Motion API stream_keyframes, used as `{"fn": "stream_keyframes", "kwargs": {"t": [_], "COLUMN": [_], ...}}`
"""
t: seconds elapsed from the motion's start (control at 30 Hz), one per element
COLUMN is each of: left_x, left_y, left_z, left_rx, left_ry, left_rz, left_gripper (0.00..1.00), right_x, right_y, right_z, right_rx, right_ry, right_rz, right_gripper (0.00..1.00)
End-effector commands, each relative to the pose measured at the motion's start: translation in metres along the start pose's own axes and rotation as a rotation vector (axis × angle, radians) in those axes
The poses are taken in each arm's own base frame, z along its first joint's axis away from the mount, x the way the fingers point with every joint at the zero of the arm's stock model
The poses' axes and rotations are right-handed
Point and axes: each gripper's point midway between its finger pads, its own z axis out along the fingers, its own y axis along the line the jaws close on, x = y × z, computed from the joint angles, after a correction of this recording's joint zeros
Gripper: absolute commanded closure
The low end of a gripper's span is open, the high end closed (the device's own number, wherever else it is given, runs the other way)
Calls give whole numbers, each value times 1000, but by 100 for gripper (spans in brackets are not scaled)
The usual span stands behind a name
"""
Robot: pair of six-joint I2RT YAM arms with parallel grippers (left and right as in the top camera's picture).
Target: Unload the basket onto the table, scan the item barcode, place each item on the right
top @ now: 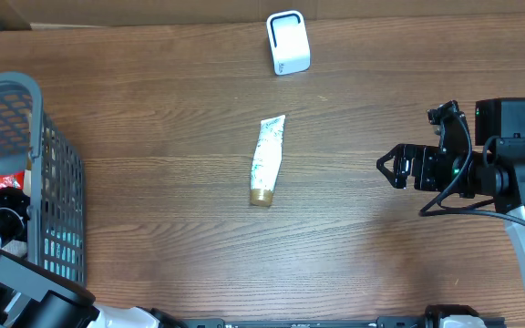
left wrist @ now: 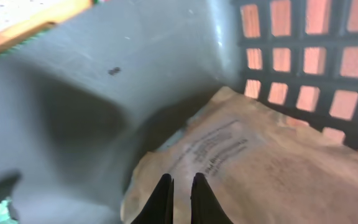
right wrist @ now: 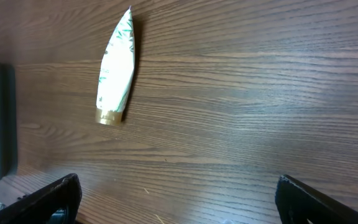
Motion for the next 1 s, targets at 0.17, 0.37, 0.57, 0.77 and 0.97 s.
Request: {"fn": "stream_keyframes", "kwargs": {"t": [0.17, 0.37, 0.57, 0.77, 0.97], "left_x": [-10, 18, 43, 47, 43], "left_y": [-67, -121, -147, -132, -176], "left_z": [-69, -122, -140, -128, -163], "left_rx": [70, 162, 99, -2, 100], "left_ry": [-157, -265, -347, -312, -381], "left_rz": [300, 560, 753, 721, 733], "left_gripper": [96, 78, 36, 36, 35], "right_x": [-7, -7, -7, -7, -7], "right_y": [6, 6, 6, 6, 6], "right_z": [-6, -6, -6, -6, -6], "right_rx": [-12, -12, -12, -12, -13], "right_ry": [-27, -27, -26, -27, -26], "right_rz": [-13, -13, -12, -12, -12], "right_gripper": [0, 0, 0, 0, 0]}}
